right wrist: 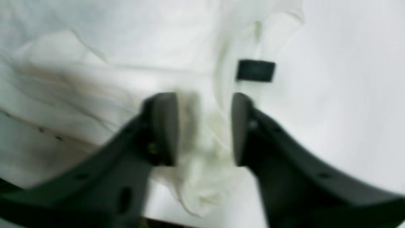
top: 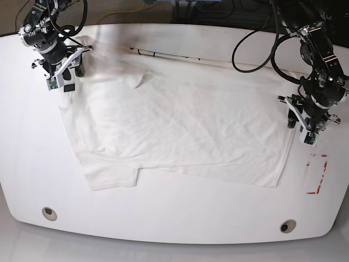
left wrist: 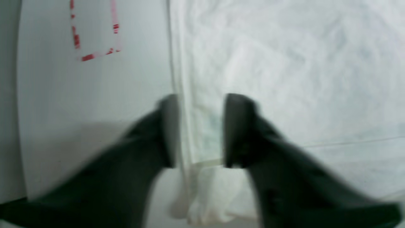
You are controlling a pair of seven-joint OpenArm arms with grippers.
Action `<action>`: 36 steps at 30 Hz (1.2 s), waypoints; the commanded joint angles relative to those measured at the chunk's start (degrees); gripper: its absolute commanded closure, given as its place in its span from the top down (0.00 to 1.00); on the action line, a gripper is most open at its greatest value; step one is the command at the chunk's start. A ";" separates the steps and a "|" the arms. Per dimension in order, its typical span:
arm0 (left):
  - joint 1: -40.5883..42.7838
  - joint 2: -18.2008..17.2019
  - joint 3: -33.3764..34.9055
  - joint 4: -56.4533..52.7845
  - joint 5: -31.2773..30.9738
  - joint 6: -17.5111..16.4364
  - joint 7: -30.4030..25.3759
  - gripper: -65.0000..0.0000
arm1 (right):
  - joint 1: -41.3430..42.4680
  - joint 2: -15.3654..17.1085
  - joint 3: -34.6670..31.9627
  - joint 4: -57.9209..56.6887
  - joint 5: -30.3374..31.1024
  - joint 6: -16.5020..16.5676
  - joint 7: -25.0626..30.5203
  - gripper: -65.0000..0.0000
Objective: Layout the t-shirt on the table in an organized manner, then fold the t-shirt properly
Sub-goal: 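Open both grippers and regrasp the shirt's collar-side edge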
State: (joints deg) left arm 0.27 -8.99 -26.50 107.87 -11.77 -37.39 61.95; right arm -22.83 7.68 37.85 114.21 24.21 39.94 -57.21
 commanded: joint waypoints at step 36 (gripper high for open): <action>6.10 -0.72 -0.36 -10.07 -0.41 -0.02 -9.51 0.01 | 1.07 0.19 -8.44 -6.04 0.36 0.06 4.95 0.09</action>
State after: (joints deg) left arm 7.01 -8.95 -26.63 95.33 -11.38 -37.36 53.69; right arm -21.80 7.18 28.95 105.62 23.75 39.90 -53.19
